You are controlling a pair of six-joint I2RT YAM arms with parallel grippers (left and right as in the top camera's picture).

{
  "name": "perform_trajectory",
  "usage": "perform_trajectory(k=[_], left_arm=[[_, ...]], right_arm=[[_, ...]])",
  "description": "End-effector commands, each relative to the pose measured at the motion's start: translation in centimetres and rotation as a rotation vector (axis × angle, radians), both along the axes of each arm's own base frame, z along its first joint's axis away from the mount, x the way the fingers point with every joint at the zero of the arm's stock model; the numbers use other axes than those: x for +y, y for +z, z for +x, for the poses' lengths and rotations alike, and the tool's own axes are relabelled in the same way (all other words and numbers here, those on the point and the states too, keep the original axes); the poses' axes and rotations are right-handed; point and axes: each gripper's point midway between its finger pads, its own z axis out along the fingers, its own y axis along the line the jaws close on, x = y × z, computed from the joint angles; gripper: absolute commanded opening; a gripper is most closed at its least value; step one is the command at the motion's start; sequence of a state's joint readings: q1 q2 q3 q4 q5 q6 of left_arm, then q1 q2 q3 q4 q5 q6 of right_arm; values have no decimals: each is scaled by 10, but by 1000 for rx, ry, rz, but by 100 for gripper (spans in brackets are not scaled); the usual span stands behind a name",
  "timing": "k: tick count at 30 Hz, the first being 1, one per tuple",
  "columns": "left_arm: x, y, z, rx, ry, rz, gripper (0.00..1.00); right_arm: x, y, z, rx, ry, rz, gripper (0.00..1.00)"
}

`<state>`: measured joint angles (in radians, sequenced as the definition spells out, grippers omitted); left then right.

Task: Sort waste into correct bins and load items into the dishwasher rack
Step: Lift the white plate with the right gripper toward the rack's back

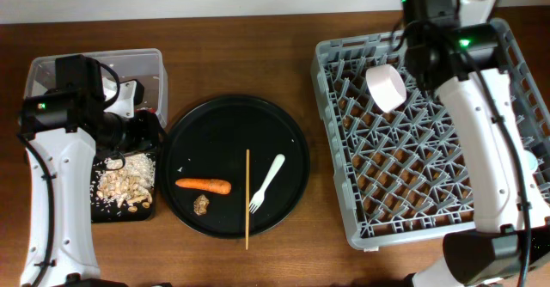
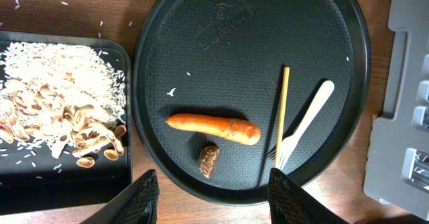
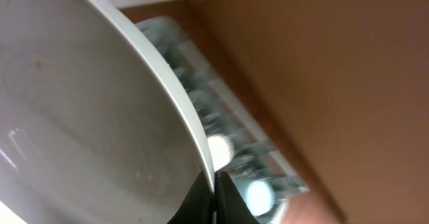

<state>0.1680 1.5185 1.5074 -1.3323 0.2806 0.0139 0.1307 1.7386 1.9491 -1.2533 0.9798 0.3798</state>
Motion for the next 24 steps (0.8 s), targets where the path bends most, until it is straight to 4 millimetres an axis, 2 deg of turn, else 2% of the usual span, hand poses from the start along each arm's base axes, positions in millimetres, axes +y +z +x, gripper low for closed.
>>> perform_trajectory(k=[1,7,10,15,20,24], left_arm=[[-1,6,0,-15,1,-12,52],[-1,6,1,-16,1,-12,52],[-1,6,2,-22,1,-11,52],[0,6,4,-28,1,-10,52],[0,6,3,-27,1,-10,52],[0,6,3,-27,1,-10,52]], right_arm=[[-46,19,-7,-85,-202,-155,4],[-89,-7,0,-24,-300,-174,4],[-99,-37,10,33,-299,-122,4],[-84,-90,32,142,-236,-58,4],[-66,-147,39,268,-175,23,4],[-59,-162,34,297,-169,50,4]])
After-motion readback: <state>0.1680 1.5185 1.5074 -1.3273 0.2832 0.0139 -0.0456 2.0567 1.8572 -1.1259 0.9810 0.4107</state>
